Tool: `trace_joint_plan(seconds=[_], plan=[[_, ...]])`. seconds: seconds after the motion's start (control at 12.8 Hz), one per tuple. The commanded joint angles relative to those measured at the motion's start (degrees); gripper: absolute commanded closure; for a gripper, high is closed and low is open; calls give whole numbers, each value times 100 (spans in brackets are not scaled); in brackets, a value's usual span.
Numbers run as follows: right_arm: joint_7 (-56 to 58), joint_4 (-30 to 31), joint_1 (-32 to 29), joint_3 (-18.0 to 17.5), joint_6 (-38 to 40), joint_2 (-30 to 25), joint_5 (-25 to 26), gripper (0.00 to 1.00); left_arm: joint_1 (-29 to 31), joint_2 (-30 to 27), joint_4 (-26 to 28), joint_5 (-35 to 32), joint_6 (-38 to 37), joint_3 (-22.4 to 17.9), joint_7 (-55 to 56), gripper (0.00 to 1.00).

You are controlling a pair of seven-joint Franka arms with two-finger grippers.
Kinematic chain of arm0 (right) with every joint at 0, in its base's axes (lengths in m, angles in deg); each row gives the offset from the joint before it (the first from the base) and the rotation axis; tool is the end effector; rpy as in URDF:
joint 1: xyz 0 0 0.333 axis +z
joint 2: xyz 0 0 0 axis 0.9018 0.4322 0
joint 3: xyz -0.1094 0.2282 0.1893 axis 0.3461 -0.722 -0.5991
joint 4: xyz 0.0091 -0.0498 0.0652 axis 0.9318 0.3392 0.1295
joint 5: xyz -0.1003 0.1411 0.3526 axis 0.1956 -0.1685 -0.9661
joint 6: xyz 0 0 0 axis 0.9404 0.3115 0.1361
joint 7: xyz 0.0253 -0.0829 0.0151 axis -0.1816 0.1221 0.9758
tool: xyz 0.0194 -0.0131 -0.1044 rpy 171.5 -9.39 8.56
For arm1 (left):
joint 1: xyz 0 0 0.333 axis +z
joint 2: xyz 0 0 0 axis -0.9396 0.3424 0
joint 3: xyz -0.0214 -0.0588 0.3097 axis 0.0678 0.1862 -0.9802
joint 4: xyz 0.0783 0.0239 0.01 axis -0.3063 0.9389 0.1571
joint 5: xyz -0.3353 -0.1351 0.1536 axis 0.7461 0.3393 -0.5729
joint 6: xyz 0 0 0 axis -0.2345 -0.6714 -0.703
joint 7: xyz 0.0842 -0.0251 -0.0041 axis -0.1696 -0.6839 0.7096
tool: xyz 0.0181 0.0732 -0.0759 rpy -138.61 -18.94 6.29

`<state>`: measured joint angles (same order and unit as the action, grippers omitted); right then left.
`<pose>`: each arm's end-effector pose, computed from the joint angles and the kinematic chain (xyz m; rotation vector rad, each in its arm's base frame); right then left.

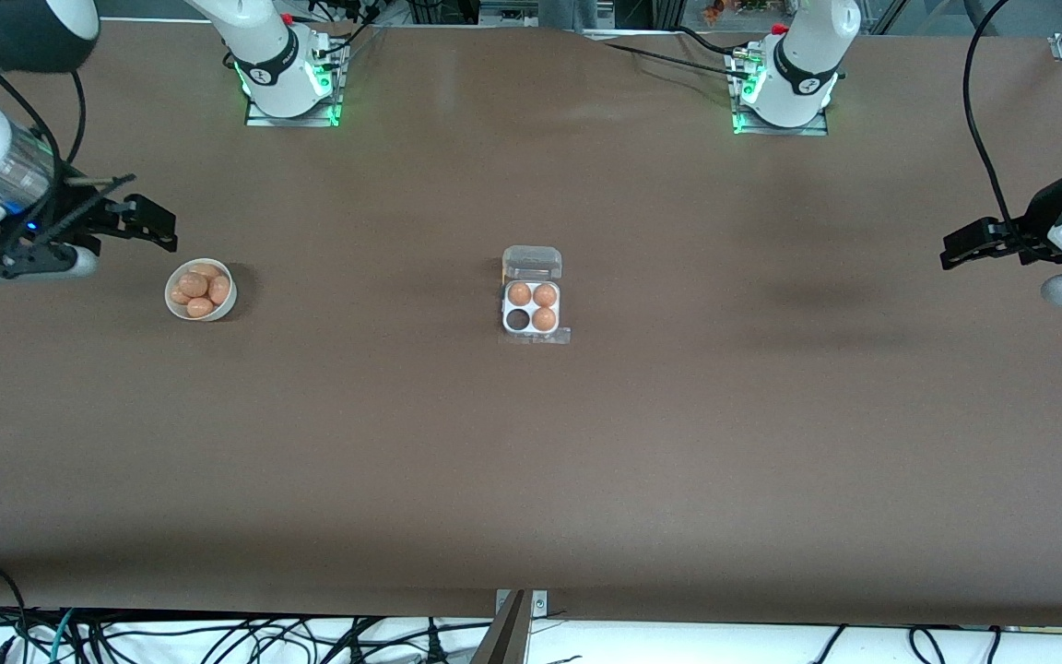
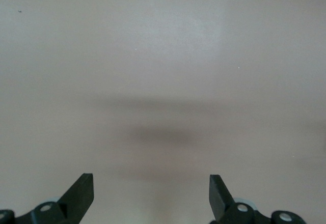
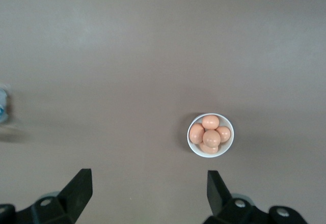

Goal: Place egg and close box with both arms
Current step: 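Move the right gripper over the white bowl of eggs and lower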

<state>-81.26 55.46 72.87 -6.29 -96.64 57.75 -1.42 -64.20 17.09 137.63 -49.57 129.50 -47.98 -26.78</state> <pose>0.5734 0.0553 0.5416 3.1199 0.1212 -0.1630 0.5788 0.0181 0.5669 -3.1106 -0.1535 0.1714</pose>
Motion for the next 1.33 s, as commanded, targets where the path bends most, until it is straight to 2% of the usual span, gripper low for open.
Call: trace_joint_plan(seconds=[0.0, 0.08, 0.39, 0.7, 1.09, 1.25], plan=[[139, -43, -196, 40, 144, 561, 139, 0, 11, 49, -125, -107, -56, 0, -110, 0], [139, 87, -267, 110, -74, 677, 226, 0, 11, 49, -125, -107, -56, 0, -110, 0], [649, 1851, -277, 646, -2066, 458, 253, 0, 11, 49, -134, -107, -56, 0, -110, 0], [667, 3259, -277, 726, -3798, 361, 244, 0, 11, 49, -134, -107, -56, 0, -110, 0], [1298, 4235, -277, 937, -4995, 300, 253, 0, 11, 49, -143, -107, -56, -9, -110, 0], [1535, 4263, -277, 1016, -5085, 370, 253, 0, 11, 49, -143, -107, -56, -9, -101, 0]])
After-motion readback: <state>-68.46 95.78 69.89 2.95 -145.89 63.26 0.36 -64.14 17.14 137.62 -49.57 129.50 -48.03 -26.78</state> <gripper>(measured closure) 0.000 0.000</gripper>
